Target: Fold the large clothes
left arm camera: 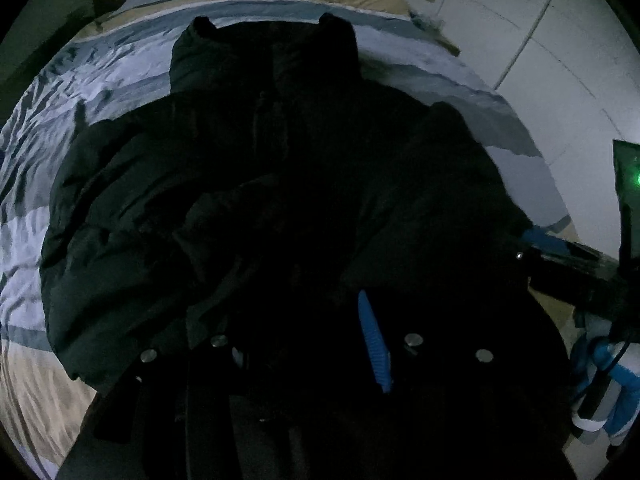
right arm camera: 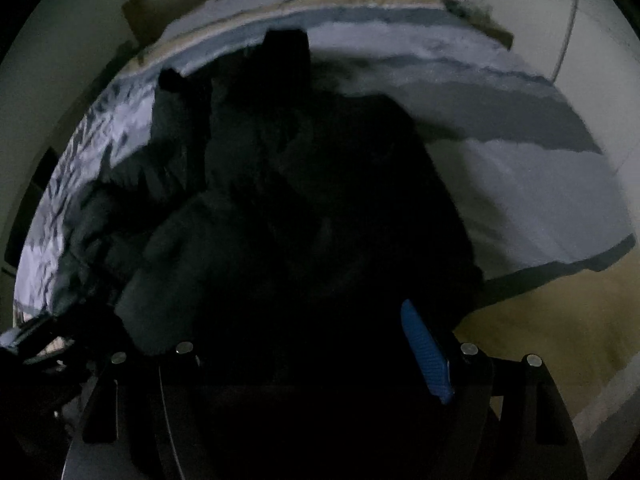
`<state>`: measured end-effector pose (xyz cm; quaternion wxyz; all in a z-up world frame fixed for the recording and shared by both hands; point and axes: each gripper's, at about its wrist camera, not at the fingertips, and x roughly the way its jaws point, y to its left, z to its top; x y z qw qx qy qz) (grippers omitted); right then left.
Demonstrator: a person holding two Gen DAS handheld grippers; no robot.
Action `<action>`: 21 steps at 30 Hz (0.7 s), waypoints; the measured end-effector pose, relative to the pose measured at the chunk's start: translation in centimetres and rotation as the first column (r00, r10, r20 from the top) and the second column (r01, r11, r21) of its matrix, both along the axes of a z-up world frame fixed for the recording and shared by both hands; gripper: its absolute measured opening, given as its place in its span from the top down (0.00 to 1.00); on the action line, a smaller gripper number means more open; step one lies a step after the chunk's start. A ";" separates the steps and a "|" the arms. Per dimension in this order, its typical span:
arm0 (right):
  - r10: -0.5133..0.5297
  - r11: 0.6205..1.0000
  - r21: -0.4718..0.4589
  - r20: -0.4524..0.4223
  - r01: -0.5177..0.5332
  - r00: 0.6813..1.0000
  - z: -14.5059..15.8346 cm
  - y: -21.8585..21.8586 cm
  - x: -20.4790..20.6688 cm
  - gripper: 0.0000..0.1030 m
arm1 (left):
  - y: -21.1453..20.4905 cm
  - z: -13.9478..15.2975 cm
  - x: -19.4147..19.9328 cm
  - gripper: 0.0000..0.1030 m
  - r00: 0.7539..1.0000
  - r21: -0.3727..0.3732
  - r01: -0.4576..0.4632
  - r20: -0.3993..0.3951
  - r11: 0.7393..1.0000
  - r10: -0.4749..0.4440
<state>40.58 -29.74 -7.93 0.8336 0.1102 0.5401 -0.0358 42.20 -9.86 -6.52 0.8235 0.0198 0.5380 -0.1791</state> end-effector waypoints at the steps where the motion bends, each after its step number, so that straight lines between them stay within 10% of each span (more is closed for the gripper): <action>1: 0.009 1.000 0.002 -0.005 -0.009 1.000 -0.1 -0.1 0.1 0.25 | -0.3 -0.2 0.0 0.59 1.000 0.013 0.000 0.000 1.000 0.000; 21: 0.039 0.999 -0.026 -0.108 -0.042 0.993 -1.9 -0.6 0.1 0.19 | -0.7 -1.8 0.7 0.56 0.998 0.036 0.041 -0.051 0.999 -0.039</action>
